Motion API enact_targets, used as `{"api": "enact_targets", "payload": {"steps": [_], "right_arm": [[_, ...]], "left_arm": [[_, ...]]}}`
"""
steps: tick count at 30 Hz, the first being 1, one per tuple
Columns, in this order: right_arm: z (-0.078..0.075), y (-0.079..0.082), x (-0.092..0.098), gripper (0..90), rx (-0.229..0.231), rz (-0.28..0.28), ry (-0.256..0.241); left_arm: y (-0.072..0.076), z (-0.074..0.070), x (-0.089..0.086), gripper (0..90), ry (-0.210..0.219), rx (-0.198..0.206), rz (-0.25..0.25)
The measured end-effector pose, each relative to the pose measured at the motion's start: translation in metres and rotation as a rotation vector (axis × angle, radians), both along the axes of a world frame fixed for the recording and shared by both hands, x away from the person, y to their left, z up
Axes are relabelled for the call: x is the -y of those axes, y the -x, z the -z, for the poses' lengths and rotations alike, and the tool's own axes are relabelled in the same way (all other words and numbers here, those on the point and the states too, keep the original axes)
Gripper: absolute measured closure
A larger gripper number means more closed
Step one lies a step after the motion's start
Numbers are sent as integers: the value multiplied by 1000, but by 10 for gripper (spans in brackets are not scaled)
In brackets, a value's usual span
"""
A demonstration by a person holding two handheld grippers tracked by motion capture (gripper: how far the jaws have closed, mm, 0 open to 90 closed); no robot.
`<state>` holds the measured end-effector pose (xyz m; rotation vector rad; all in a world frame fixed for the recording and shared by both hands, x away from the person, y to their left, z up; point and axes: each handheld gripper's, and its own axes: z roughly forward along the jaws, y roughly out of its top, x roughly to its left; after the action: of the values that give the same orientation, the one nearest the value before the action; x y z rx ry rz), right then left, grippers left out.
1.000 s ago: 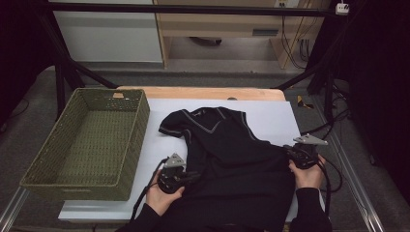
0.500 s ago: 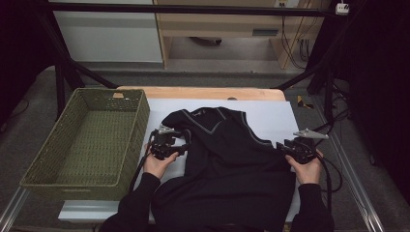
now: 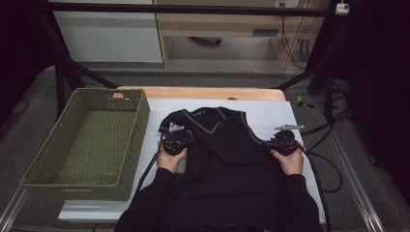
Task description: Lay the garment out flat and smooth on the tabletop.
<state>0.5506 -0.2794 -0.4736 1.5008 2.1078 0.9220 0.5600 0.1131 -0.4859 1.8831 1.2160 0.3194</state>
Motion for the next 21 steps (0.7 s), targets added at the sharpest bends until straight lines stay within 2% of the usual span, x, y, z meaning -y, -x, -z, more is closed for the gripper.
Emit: {"api": "enact_targets", "payload": {"steps": [1,3,4,7,9,10,12,14,16,17,19,20,21], "right_arm": [[0,0,0,653,-5,0,-8],[-1,0,0,765,-19,-11,-22],[-2,0,-1,784,-23,-13,-20],[-4,1,1,815,-16,-24,-17],[-8,2,5,818,24,-11,-9],[-11,2,6,819,41,-1,-9],[-18,3,12,820,104,36,-24],[-28,4,21,819,176,83,-18],[-33,4,25,817,202,116,15],[-35,4,26,814,213,126,35],[-35,2,26,798,194,112,25],[-33,1,26,784,172,86,15],[-29,0,24,757,147,64,16]], "left_arm": [[0,-2,0,809,-13,-1,5],[0,-7,-6,827,-35,-21,14],[1,-10,-11,828,-53,-24,14],[6,-27,-34,832,-102,14,-4],[7,-38,-50,833,-106,28,-44],[8,-46,-61,833,-114,37,-81],[11,-54,-72,833,-142,48,-130],[12,-55,-73,833,-175,45,-149],[10,-52,-67,833,-209,54,-161],[7,-49,-65,832,-206,58,-163],[3,-43,-63,817,-183,68,-141],[2,-39,-63,796,-177,63,-132],[1,-36,-63,738,-163,49,-119]]}}
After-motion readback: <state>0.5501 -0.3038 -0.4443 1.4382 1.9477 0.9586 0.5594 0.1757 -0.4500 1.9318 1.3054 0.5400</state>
